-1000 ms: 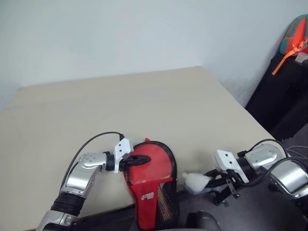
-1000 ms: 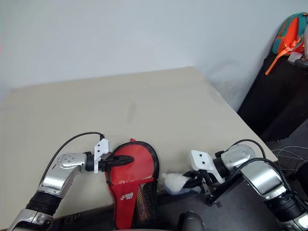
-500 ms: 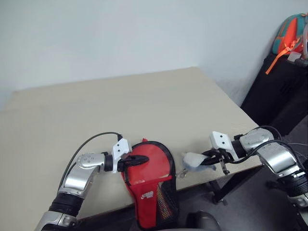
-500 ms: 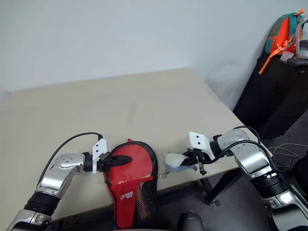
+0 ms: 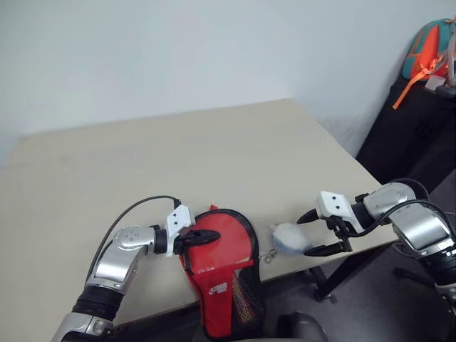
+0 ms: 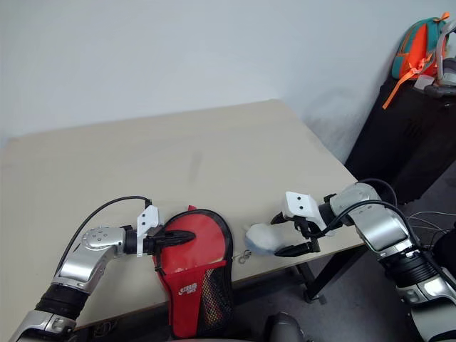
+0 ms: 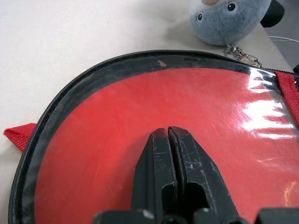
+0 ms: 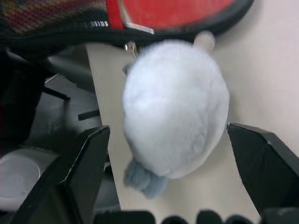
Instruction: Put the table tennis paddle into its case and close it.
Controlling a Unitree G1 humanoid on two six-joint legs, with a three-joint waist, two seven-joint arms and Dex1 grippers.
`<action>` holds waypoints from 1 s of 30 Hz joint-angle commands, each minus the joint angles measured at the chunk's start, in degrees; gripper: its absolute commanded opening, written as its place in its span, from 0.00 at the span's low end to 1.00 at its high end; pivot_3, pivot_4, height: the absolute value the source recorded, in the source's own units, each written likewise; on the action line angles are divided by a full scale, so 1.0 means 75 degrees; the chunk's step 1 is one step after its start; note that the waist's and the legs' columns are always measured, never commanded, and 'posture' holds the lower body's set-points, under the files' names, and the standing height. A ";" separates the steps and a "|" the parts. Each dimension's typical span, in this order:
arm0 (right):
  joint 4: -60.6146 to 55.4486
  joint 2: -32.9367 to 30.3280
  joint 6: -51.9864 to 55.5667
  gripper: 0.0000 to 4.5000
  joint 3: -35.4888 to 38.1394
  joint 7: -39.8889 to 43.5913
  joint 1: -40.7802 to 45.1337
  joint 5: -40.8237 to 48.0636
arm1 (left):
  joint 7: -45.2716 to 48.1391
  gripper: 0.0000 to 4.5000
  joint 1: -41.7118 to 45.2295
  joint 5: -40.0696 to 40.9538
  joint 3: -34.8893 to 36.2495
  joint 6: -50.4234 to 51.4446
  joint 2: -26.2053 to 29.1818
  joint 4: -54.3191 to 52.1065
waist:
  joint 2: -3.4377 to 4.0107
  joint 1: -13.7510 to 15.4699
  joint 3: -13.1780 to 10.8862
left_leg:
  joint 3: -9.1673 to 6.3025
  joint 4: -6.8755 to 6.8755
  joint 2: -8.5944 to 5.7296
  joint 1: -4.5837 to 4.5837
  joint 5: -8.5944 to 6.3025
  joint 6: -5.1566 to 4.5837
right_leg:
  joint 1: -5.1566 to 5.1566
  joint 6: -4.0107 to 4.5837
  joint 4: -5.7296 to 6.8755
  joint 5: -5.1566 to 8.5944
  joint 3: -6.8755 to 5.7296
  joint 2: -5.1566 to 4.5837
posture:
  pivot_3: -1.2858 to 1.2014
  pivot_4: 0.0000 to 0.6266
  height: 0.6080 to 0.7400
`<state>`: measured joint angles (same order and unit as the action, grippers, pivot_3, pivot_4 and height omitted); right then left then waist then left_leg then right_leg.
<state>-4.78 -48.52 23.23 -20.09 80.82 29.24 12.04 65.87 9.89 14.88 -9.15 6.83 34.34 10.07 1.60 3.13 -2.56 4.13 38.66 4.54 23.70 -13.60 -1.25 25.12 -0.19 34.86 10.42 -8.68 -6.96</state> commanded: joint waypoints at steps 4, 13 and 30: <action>-0.0194 0.0507 0.0290 0.93 0.0039 -0.0257 0.0515 0.0008 | -0.0032 0.00 -0.0216 -0.0424 -0.0387 0.0250 -0.0041 0.0357 | 0.0002 0.0027 0.0002 | -0.0002 -0.0001 0.0000 -0.0001 0.0000 0.0000 | -0.0002 0.0000 -0.0003 0.0000 0.0000 0.0000 | 0.52 0.00 0.74; 0.0018 0.1211 0.0813 0.93 -0.0528 -0.0557 0.0566 -0.0268 | -0.0081 0.00 -0.0295 -0.0425 -0.0341 0.0274 -0.0019 0.0305 | 0.0006 0.0022 0.0003 | 0.0002 -0.0005 0.0000 -0.0001 0.0000 0.0000 | 0.0000 0.0000 0.0001 0.0000 0.0001 -0.0001 | 0.52 0.00 0.74; 0.0830 0.1477 0.0541 0.44 -0.0991 -0.0696 0.0470 -0.0848 | -0.0201 0.00 -0.0469 -0.0385 -0.0218 0.0343 0.0034 0.0134 | 0.0008 0.0019 0.0004 | 0.0009 -0.0013 0.0003 -0.0002 0.0000 0.0001 | 0.0011 0.0000 0.0005 0.0000 0.0002 0.0000 | 0.52 0.00 0.74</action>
<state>1.63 -37.45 27.94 -28.33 75.60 31.95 6.00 64.50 8.34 14.56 -8.41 7.04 34.04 8.52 1.66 3.28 -2.53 4.20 38.56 4.56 23.68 -13.61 -1.24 25.21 -0.18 34.91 10.42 -8.66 -6.96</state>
